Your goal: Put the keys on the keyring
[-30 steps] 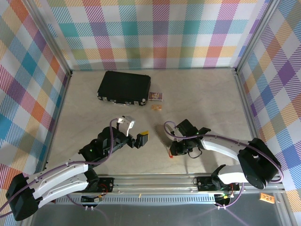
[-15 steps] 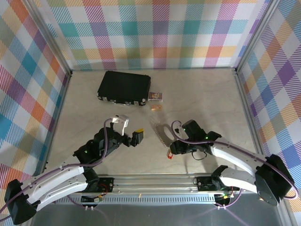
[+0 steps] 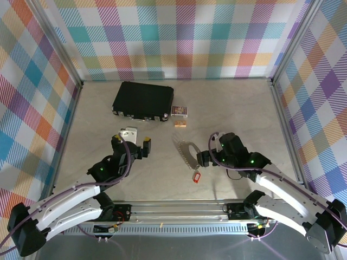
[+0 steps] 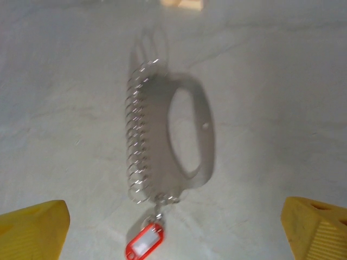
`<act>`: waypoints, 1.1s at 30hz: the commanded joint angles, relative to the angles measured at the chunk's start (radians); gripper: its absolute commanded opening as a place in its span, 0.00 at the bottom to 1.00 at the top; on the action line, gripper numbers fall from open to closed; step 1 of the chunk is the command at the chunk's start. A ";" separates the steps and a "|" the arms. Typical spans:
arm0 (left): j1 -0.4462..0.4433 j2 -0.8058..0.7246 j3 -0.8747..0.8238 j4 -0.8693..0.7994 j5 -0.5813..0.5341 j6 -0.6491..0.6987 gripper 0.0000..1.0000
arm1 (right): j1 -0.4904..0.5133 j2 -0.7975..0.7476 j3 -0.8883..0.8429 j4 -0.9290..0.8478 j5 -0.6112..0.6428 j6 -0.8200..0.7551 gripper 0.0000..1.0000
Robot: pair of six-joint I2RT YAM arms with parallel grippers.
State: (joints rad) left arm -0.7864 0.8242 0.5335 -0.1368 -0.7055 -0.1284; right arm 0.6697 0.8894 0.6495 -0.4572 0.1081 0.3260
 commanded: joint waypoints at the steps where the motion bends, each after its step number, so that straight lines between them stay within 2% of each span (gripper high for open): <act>1: 0.018 0.045 -0.027 0.026 -0.190 0.071 1.00 | -0.053 0.023 0.047 -0.010 0.091 -0.030 0.99; 4: 0.020 0.072 -0.071 0.116 -0.264 0.125 1.00 | -0.085 0.057 0.069 -0.008 0.147 -0.046 0.99; 8: 0.046 0.078 -0.140 0.258 -0.338 0.202 1.00 | -0.109 0.083 0.047 0.047 0.307 -0.054 0.99; 13: 0.111 0.084 -0.216 0.398 -0.297 0.229 1.00 | -0.149 0.076 -0.016 0.167 0.385 -0.082 0.99; 19: 0.168 0.160 -0.283 0.548 -0.253 0.228 1.00 | -0.162 0.033 -0.126 0.322 0.552 -0.141 0.99; 26: 0.223 0.262 -0.299 0.705 -0.193 0.269 1.00 | -0.180 -0.006 -0.243 0.530 0.539 -0.279 0.99; 29: 0.239 0.318 -0.318 0.843 -0.153 0.322 1.00 | -0.188 -0.004 -0.309 0.650 0.504 -0.341 0.99; 33: 0.264 0.415 -0.313 0.977 -0.137 0.364 1.00 | -0.212 0.058 -0.386 0.801 0.485 -0.334 0.99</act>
State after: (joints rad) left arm -0.5430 1.1965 0.2302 0.6621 -0.8715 0.1856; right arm 0.4751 0.9123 0.3012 0.1635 0.6075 0.0277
